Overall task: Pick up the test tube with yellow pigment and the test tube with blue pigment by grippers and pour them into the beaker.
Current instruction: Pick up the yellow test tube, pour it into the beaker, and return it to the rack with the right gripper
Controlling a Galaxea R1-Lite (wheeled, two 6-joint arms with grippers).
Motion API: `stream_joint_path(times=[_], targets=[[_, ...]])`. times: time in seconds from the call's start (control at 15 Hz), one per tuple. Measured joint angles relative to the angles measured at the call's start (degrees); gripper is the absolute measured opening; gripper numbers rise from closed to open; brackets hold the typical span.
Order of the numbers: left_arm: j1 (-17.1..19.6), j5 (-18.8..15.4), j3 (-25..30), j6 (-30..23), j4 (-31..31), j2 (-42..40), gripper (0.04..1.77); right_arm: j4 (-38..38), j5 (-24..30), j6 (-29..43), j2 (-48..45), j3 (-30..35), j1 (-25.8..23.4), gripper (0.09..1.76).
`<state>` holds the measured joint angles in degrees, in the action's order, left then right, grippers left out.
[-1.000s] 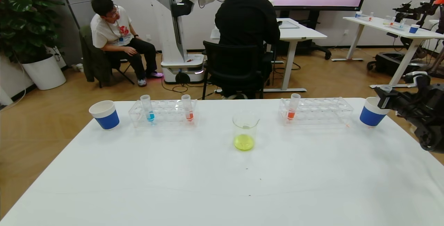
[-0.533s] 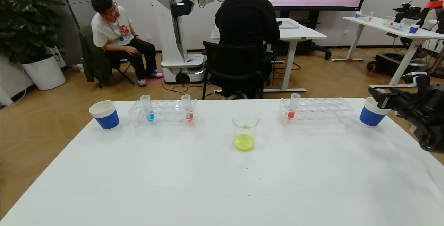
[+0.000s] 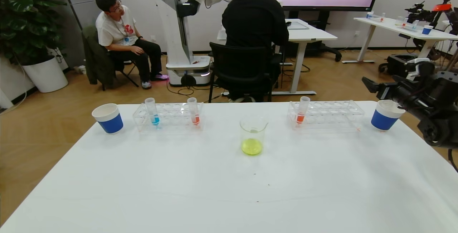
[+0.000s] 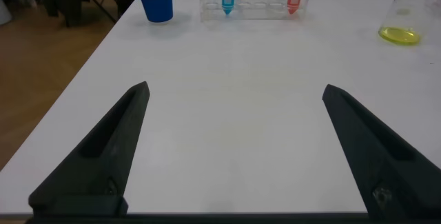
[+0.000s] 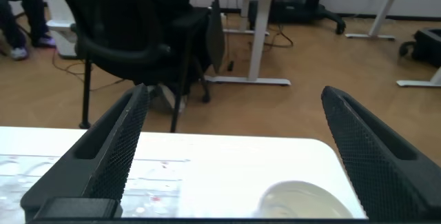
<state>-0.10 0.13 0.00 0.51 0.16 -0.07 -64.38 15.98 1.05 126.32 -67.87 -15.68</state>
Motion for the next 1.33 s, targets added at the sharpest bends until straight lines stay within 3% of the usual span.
stream_joint_path(times=[0.27, 0.47, 0.93, 1.33], targets=[[0.0, 0.0, 0.0, 0.0, 0.0, 0.0, 1.75, 4.9, -8.6, 0.0, -6.4, 0.0, 12.5, 1.74], [0.0, 0.0, 0.0, 0.0, 0.0, 0.0, 1.75, 5.4, -12.6, -0.3, -10.9, 2.6, 18.8, 1.74], [0.0, 0.0, 0.0, 0.0, 0.0, 0.0, 1.75, 5.5, -12.9, -1.9, -30.5, 14.8, 20.5, 1.74], [0.0, 0.0, 0.0, 0.0, 0.0, 0.0, 1.75, 9.9, -13.0, -2.3, -57.3, 27.0, 19.3, 1.74]])
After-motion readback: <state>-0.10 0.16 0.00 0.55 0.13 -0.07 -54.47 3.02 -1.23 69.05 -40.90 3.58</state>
